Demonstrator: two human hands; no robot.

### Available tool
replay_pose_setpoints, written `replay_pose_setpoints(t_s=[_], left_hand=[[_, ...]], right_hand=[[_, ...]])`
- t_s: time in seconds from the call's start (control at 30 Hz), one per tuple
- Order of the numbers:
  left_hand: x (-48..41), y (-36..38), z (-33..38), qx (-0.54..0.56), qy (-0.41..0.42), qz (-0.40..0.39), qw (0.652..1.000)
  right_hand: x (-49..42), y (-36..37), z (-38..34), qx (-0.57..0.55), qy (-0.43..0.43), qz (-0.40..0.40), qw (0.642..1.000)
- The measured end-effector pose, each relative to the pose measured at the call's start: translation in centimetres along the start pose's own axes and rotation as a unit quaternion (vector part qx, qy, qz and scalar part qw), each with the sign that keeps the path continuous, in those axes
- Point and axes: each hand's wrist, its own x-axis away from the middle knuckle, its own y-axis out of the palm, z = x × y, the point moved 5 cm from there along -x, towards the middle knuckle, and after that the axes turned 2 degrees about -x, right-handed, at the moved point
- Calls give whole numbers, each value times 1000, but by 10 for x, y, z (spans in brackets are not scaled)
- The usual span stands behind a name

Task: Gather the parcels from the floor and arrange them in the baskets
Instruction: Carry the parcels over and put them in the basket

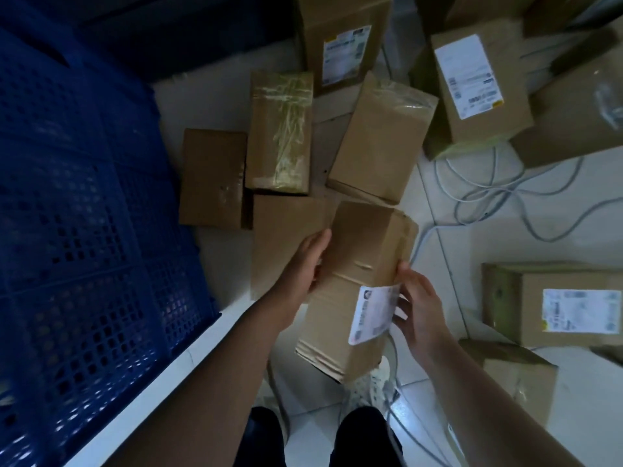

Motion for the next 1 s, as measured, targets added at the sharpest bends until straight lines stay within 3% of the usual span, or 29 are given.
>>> replay_pose_setpoints(t_s=[0.17,0.5,0.63,0.73,0.87,0.93,1.0], left_hand=[[-7,28,-10,-111,59,-17,992],[-22,8,5,-196,113,164,960],[-31,17,2,-259,164,165,938],[-45,31,-16,-267,161,128,941],[-65,43,-45,-269,88,60,957],[-67,43,-37,-219,96,87,967],[-71,33,-12,-180,146,177,956]], right_hand=[[-3,-5,-5,10,-35,64,997],[-11,10,-24,17,-69,71,995],[-17,-6,-18,4,-66,143,988],[-29,-26,-12,21,-69,192,979],[-50,-31,-9,70,-100,176,977],[-62,-27,-13,110,-115,188,969],[-69,-18,-28,142,-148,216,955]])
